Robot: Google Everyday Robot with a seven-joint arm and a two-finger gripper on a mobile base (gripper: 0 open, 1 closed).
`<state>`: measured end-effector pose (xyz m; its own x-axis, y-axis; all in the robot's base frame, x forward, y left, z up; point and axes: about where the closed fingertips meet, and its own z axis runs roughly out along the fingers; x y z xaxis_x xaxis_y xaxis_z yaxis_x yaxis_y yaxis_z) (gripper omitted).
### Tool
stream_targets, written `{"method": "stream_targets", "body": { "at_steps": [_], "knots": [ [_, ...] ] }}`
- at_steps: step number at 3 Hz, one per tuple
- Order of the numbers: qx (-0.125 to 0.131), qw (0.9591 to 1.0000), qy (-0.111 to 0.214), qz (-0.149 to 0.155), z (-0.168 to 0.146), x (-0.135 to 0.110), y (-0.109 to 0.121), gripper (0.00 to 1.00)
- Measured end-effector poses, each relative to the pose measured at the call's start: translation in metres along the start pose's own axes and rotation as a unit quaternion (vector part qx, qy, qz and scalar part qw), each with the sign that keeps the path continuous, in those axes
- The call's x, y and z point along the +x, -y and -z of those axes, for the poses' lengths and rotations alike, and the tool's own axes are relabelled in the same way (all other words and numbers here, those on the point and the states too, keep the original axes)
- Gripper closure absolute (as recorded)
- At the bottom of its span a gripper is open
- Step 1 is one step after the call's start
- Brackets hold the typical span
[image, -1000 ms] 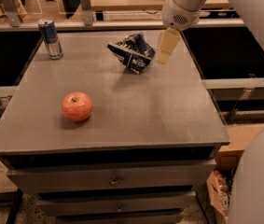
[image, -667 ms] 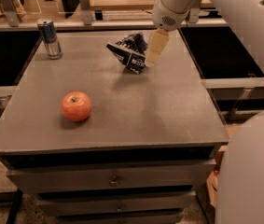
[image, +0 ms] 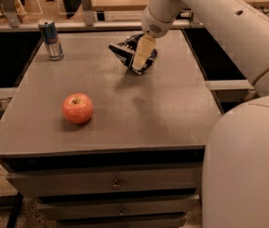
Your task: Move blue chip bag near redbull can
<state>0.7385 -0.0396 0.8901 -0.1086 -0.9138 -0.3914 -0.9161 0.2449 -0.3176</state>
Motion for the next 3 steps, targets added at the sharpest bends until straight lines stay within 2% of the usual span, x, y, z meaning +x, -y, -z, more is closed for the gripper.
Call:
{"method": "stream_targets", "body": {
  "at_steps": [1,2,3],
  "knots": [
    [-0.003,1.0000,0.003,-0.004,-0.023,-0.009,0.000,0.00],
    [-0.014,0.9999,0.009,-0.003,-0.039,-0.013,-0.003,0.16],
    [-0.019,0.9998,0.011,0.003,-0.046,-0.017,-0.009,0.40]
  ]
}}
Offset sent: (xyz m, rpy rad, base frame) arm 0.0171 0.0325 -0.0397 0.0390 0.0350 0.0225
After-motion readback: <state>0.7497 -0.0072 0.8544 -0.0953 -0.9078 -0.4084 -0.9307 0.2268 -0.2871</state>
